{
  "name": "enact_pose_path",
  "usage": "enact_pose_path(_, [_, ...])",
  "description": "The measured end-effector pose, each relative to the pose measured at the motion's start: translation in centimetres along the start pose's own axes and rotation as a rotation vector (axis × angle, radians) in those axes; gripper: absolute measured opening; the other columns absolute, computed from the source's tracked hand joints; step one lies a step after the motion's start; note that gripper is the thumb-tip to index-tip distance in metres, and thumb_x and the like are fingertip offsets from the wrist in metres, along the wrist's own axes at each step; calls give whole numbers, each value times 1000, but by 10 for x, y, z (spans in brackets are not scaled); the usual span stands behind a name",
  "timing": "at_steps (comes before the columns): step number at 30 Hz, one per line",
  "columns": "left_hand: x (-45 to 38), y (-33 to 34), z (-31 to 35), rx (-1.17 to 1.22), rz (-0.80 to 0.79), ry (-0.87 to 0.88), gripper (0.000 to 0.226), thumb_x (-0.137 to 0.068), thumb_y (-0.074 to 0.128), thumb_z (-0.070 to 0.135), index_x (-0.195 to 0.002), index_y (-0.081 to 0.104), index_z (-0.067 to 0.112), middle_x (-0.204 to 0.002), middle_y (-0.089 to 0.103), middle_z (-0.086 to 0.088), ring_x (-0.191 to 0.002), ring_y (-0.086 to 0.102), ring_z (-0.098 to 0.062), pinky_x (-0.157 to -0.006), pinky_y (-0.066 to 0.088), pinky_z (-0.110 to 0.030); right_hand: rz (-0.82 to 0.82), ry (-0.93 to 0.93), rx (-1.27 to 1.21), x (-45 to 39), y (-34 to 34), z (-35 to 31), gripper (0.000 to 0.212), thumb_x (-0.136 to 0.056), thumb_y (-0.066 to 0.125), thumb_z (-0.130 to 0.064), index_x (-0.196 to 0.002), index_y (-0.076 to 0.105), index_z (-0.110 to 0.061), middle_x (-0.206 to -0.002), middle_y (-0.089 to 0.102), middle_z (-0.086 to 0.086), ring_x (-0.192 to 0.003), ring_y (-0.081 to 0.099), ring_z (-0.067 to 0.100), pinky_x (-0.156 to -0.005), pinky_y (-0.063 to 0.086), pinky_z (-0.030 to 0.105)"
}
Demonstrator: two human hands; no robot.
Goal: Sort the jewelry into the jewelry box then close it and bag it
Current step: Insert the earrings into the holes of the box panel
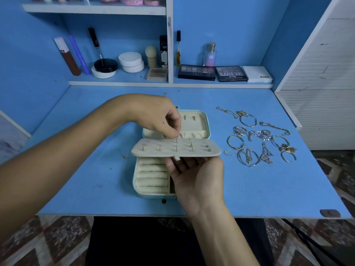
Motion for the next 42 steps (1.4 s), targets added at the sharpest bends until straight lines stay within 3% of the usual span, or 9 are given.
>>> enact_pose_path(5, [-1,1,2,-7,-6,-6,7,-85,72,23,-80,73,28,-68,68,19,-63,59,7,-68,45,-15,1,2,0,-1,-1,1,38,-101,42,-23,-125,66,-6,-114,73,14,-93,68,27,-79,57,37])
enact_pose_path(12, [-1,3,4,-16,-15,-9,5,-84,72,23,-81,74,27,-69,70,16,-64,60,5,-72,50,-23,-12,-6,10,0,-1,1,38,-101,42,-22,-125,66,-6,-117,71,15,-92,68,27,-83,56,39])
enact_pose_path(17, [1,0,5,-33,1,-14,4,-85,73,25,-82,74,28,-68,69,21,-65,60,7,-65,43,-11,1,-6,0,1,0,0,39,-102,41,-25,-125,66,-6,-115,72,14,-96,69,28,-83,58,39])
enact_pose_path(23, [1,0,6,-39,3,-20,6,-83,72,24,-79,73,29,-66,67,22,-63,59,6,-68,45,-19,12,-14,-20,2,0,-1,45,-105,37,-35,-124,66,-6,-102,75,13,-87,71,27,-81,59,41])
enact_pose_path(34, [-3,3,9,-33,-22,-2,10,-80,73,15,-77,73,24,-62,65,21,-59,55,6,-60,43,-10,13,-22,-8,1,0,-2,47,-104,37,-37,-126,65,-5,-105,75,13,-89,71,27,-91,54,46])
enact_pose_path(42, [-3,4,5,-12,-14,2,9,-80,72,16,-77,73,25,-64,66,19,-61,55,6,-62,44,-13,-5,-30,-11,1,-1,-2,47,-104,37,-37,-123,67,-6,-102,76,12,-88,71,26,-88,55,43])
Point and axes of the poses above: each hand's wrist, its own x-axis away from the middle knuckle, its own y-axis out of the palm, z = x × y, the point moved 5 cm from there along -x, towards the middle knuckle
